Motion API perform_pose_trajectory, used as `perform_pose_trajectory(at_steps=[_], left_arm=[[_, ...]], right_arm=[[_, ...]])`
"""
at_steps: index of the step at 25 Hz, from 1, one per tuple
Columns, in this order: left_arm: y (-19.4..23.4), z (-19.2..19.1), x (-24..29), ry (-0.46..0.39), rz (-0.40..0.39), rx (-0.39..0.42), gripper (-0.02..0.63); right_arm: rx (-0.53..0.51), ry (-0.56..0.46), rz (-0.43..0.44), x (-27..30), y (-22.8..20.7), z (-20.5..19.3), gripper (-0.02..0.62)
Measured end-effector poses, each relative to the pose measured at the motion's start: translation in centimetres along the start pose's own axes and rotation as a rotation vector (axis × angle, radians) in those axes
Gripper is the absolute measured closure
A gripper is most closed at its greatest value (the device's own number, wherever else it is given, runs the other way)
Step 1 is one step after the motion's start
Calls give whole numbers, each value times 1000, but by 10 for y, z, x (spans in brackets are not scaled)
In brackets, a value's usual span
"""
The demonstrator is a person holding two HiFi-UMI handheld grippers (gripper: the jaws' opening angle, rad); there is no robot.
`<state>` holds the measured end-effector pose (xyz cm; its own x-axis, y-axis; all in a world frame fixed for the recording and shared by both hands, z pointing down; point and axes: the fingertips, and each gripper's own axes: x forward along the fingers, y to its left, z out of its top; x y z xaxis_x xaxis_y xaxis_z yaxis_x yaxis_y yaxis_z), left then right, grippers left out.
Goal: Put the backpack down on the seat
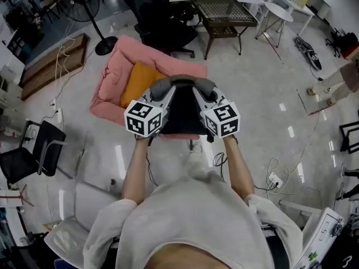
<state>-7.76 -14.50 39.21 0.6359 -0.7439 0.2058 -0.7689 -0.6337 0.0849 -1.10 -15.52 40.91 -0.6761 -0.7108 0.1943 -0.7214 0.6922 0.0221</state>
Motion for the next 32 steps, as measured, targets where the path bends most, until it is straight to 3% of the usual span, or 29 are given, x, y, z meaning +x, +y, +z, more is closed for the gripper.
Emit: perform_pose_trajectory(at_steps=[16, 32], left_arm=[[99, 31, 139, 25, 74, -46, 581], [156, 38, 199, 74, 78, -47, 581]], right_arm=[[18, 16, 87, 115, -129, 13, 569], [53, 10, 92, 181, -184, 16, 569]])
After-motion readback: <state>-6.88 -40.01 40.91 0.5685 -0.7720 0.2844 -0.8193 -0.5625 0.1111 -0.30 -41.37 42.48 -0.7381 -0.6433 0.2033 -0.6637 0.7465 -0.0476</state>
